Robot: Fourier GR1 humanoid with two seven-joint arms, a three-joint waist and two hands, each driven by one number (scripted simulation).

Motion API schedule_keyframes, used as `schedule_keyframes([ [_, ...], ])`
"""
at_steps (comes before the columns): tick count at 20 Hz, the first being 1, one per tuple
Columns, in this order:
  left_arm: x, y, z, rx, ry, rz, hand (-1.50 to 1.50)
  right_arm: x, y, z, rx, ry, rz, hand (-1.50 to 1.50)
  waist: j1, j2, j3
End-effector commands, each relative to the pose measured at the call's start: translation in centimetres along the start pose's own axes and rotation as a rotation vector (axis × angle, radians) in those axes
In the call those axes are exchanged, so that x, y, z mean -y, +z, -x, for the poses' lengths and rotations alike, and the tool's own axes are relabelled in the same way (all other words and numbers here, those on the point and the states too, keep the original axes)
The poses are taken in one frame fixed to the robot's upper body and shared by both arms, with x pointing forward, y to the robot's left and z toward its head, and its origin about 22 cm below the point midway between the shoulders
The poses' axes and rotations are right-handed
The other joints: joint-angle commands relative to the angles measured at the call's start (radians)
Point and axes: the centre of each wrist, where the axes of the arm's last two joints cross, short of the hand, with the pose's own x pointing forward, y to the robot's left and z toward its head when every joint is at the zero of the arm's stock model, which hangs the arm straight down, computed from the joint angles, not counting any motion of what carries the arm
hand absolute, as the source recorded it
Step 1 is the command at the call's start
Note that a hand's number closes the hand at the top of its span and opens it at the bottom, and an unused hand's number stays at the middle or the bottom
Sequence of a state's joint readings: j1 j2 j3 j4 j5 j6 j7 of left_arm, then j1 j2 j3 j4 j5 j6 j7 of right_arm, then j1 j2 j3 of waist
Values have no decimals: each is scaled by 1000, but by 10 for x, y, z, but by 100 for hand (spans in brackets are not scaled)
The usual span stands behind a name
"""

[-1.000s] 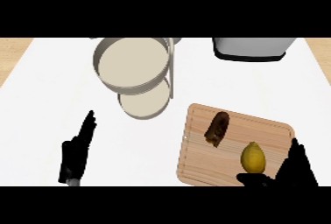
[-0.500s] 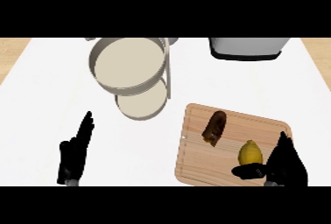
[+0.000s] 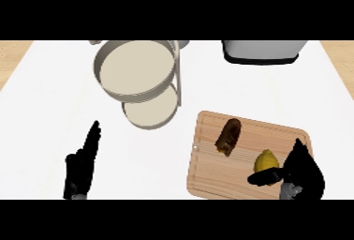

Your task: Pick the lemon from the cutting board and place it in the tiered basket

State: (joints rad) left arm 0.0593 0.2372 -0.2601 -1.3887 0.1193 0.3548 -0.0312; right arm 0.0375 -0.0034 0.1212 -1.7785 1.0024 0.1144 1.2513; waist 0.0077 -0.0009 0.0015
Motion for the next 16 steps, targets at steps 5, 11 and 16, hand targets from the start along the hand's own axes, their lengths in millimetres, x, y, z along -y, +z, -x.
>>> schedule_keyframes([
  [5, 0, -2, 0, -42, -6, 5, 0, -16, 0, -5, -225, 36, -80, -150, -4, 2, -2],
  [11, -10, -5, 6, -39, 1, -1, 0, -14, -17, -5, -233, 23, -87, -150, -7, 3, -2],
  [16, -15, 6, 3, -46, -5, 0, 0, -27, -22, -4, -193, 45, -74, 150, -2, 1, -2],
])
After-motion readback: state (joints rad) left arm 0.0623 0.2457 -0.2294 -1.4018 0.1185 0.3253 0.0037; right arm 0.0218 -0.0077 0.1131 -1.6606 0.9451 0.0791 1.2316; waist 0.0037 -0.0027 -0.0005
